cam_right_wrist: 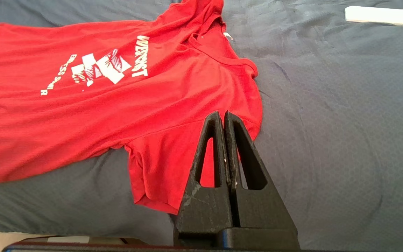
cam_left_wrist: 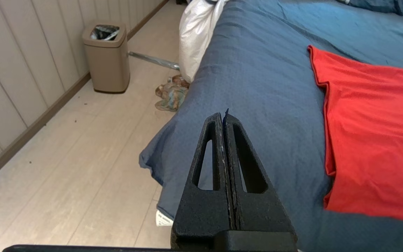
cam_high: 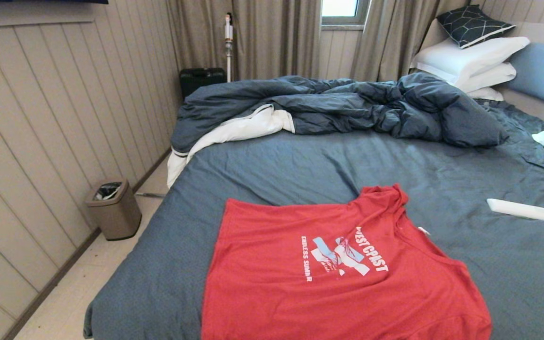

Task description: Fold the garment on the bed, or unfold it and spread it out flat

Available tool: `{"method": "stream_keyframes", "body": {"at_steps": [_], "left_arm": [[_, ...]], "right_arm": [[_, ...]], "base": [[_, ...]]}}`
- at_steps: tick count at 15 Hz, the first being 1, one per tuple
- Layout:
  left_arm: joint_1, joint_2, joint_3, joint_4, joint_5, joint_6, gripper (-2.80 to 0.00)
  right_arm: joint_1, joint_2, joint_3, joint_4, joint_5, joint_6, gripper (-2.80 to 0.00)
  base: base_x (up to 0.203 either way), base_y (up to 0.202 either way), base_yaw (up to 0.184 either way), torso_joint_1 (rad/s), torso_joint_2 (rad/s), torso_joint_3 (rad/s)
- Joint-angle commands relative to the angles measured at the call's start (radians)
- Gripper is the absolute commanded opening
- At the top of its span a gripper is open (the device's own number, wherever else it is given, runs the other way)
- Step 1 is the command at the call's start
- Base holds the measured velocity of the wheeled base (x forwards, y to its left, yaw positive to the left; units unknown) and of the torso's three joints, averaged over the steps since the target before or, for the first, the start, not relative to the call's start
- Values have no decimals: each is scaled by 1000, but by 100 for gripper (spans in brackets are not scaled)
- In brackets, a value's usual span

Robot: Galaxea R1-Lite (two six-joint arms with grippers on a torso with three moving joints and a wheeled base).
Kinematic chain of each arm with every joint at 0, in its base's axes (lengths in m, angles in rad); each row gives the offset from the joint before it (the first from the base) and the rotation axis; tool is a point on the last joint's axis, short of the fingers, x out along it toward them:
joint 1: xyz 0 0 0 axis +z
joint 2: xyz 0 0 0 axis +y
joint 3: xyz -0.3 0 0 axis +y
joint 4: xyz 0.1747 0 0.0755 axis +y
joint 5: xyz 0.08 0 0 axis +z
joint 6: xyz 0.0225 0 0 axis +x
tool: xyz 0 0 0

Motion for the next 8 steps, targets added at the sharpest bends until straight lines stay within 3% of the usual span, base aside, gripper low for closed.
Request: {"method": "stream_keyframes", "body": {"at_steps": [1, 6, 8], "left_arm": [[-1, 2, -2, -33, 3, 4, -280], [-10, 2, -2, -64, 2, 86, -280], [-10, 2, -2, -62, 2, 89, -280]], "right_arm": [[0, 3, 0, 4, -1, 2, -280], [0, 3, 0, -3, -2, 9, -280], [0, 3, 0, -60, -3, 6, -280]], "base": [[0, 0, 0, 0, 0, 0], [0, 0, 0, 0, 0, 0], [0, 0, 0, 0, 0, 0]]}}
